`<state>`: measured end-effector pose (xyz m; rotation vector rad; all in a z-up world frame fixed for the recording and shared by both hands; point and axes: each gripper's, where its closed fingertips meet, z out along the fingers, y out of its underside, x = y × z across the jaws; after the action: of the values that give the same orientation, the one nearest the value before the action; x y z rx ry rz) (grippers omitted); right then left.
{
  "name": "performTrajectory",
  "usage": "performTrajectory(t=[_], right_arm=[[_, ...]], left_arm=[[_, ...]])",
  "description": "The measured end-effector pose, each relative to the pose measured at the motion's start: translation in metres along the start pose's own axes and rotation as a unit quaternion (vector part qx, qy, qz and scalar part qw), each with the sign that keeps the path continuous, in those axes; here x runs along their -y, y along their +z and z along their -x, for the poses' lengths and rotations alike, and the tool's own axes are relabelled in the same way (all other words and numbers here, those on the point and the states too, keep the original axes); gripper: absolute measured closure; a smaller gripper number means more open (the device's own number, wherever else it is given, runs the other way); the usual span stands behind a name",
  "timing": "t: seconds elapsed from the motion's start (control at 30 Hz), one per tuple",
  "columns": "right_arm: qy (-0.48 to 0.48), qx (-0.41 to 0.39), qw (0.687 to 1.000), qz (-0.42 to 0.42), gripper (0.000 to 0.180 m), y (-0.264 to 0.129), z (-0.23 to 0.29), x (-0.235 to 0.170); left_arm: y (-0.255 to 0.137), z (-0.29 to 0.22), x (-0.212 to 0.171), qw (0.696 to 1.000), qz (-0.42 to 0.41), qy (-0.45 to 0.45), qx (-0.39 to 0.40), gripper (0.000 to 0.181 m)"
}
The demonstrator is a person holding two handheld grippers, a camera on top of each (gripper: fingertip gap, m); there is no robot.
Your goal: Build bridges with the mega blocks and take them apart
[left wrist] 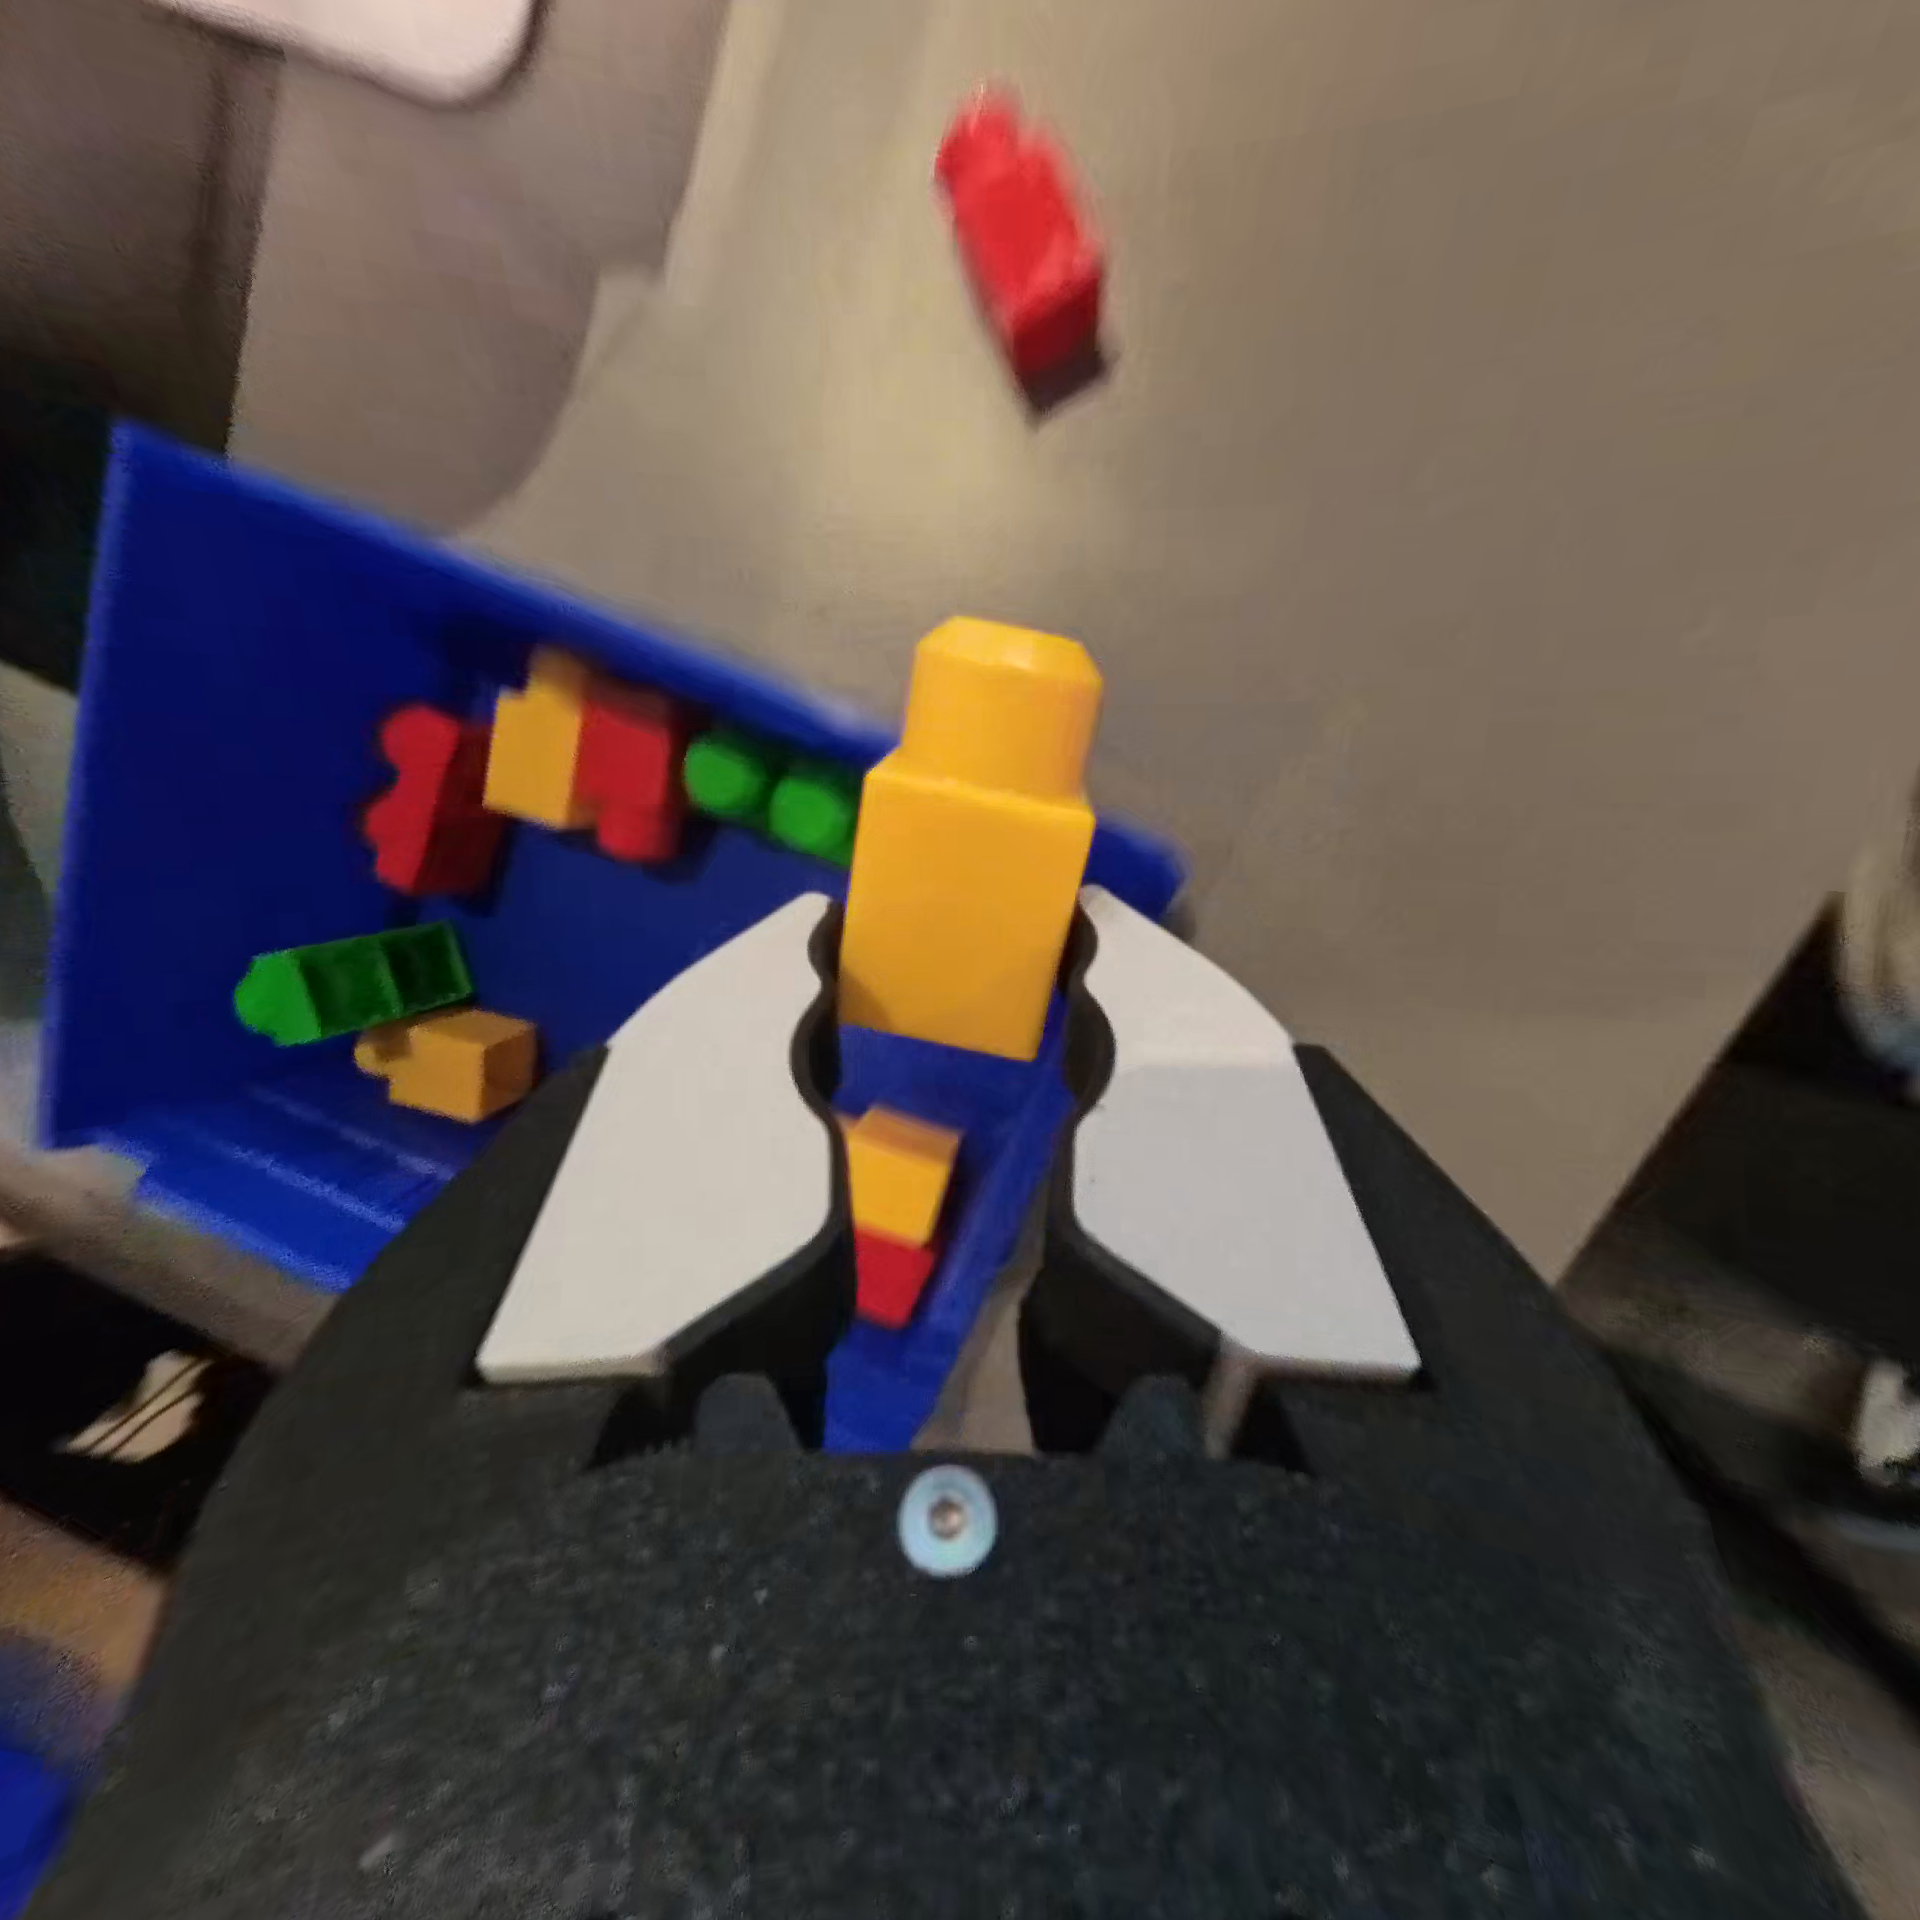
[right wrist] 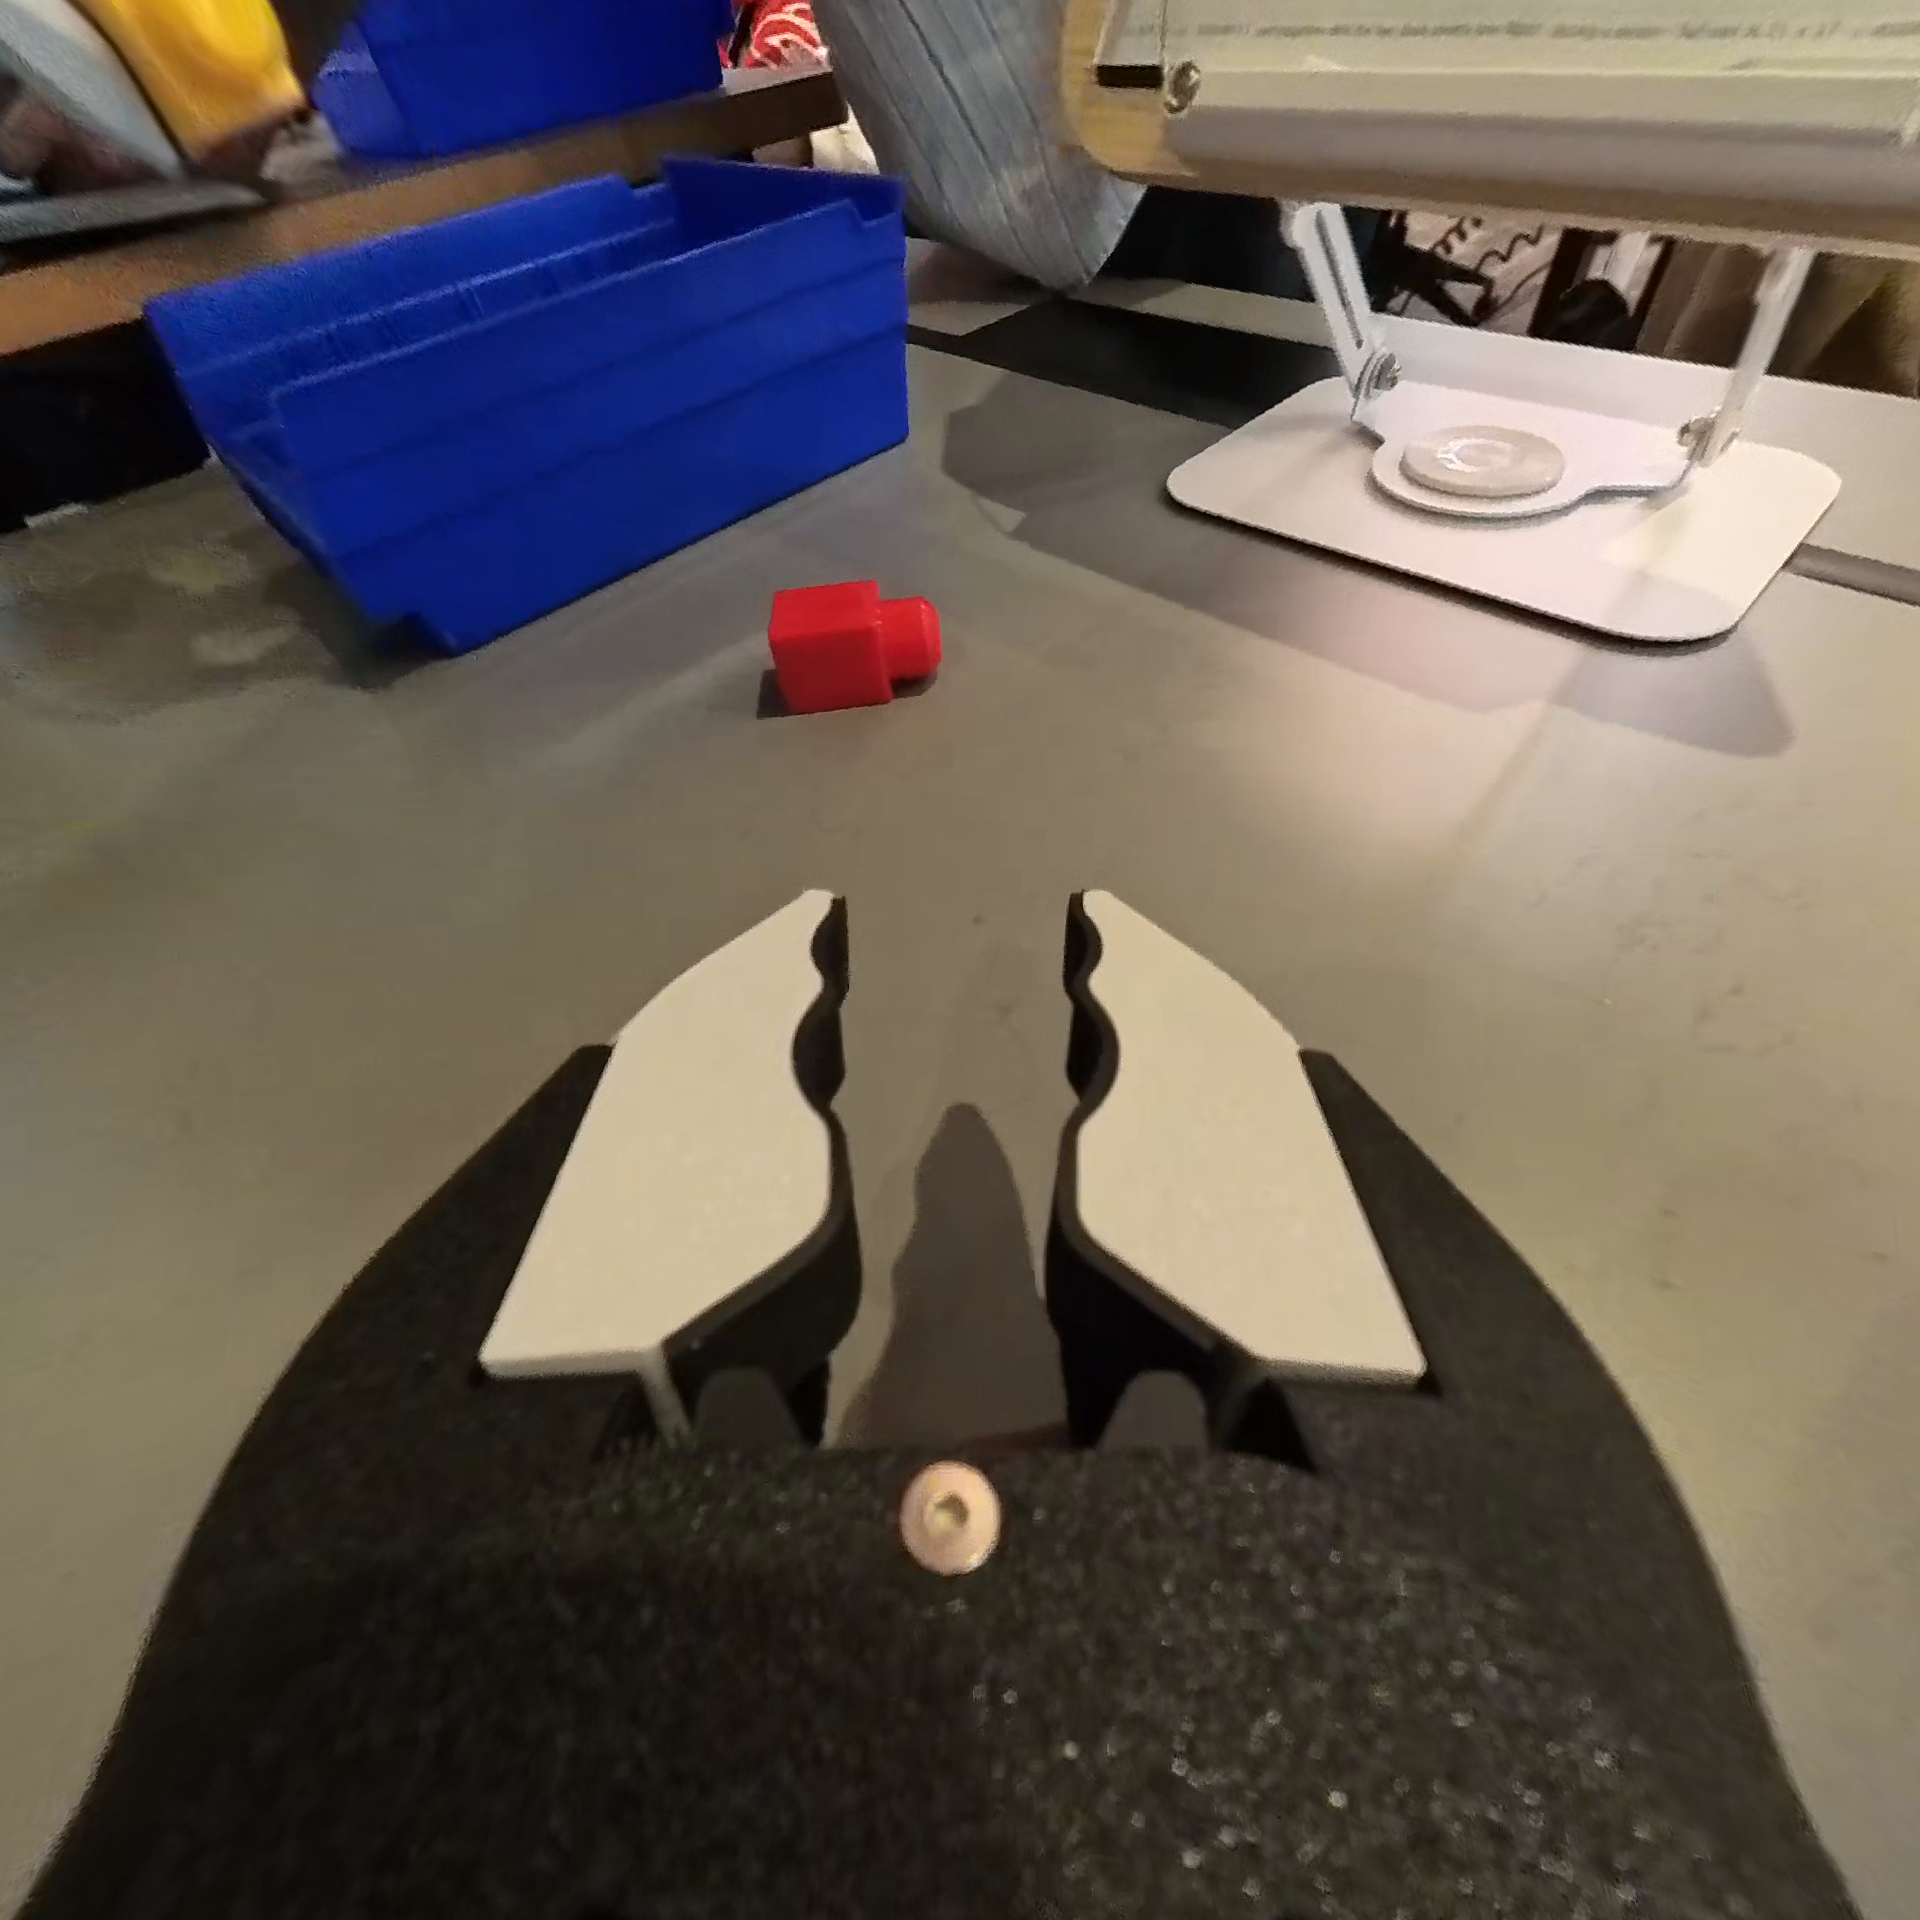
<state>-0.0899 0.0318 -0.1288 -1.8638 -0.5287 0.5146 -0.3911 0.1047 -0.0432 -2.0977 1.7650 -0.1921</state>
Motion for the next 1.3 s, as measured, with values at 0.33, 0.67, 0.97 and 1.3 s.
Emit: performTrajectory(t=[0.33, 0.67, 0.97, 1.3], right_arm=[[-0.039, -0.002, 0.999, -0.014, 0.142, -0.004, 0.012, 0.007], [-0.025, 0.015, 0.999, -0.022, 0.142, -0.008, 0.016, 0.010], [-0.022, 0.024, 0.999, -0.019, 0.142, -0.007, 0.019, 0.010], [-0.017, 0.032, 0.999, -0.019, 0.142, -0.007, 0.020, 0.011]], left_arm=[[0.125, -0.088, 0.105, 0.983, 0.056, -0.174, 0.030, 0.142], [0.189, -0.069, 0.111, 0.960, 0.093, -0.231, 0.128, 0.142], [0.193, -0.063, 0.102, 0.952, 0.108, -0.226, 0.177, 0.142], [0.187, -0.049, 0.104, 0.947, 0.087, -0.193, 0.242, 0.128]])
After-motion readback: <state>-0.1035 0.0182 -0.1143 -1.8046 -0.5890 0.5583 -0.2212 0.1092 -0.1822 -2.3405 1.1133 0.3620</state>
